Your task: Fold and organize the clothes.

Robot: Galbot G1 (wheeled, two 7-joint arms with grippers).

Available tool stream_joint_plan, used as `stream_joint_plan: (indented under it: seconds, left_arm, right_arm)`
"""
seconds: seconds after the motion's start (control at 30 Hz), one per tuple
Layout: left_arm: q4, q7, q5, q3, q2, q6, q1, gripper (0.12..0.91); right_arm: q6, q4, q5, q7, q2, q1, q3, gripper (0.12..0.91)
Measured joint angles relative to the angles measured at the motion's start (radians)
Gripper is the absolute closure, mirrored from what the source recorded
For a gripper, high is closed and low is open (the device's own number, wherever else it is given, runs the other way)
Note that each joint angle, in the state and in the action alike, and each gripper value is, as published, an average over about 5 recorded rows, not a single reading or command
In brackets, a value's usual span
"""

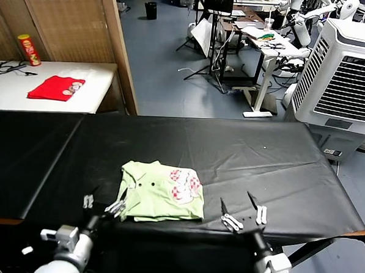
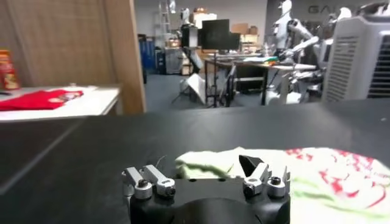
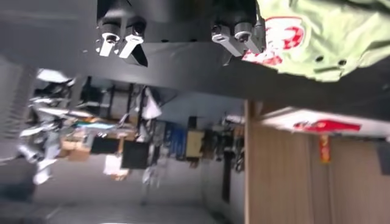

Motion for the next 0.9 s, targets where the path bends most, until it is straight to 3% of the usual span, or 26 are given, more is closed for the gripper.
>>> stream_joint_plan:
  seconds: [0.17,0.37,0.6,0.9]
  left_arm:
    - [-0.030,-0.031,0.005,-0.024,0.002,-0.043,0.119,0.232]
    - [-0.089,-0.094,-0.063,-0.069,-0.004,-0.037,0.260,0.232]
    - [-0.152,-0.104,-0.090,-0.101,-0.001,-0.024,0.365,0.232]
    - [-0.187,-0.101,-0.096,-0.120,0.004,-0.011,0.402,0.232]
  right_arm:
    - [0.043,0.018,-0.029,0.060,0.013,-0.125,-0.003,0.227]
    - [0.014,0.068,-0.011,0.101,0.016,-0.249,-0.003,0.227]
    - [-0.097,0.133,0.022,0.153,0.025,-0.322,0.003,0.227]
    - [-0.157,0.152,0.031,0.146,0.028,-0.326,0.001,0.227]
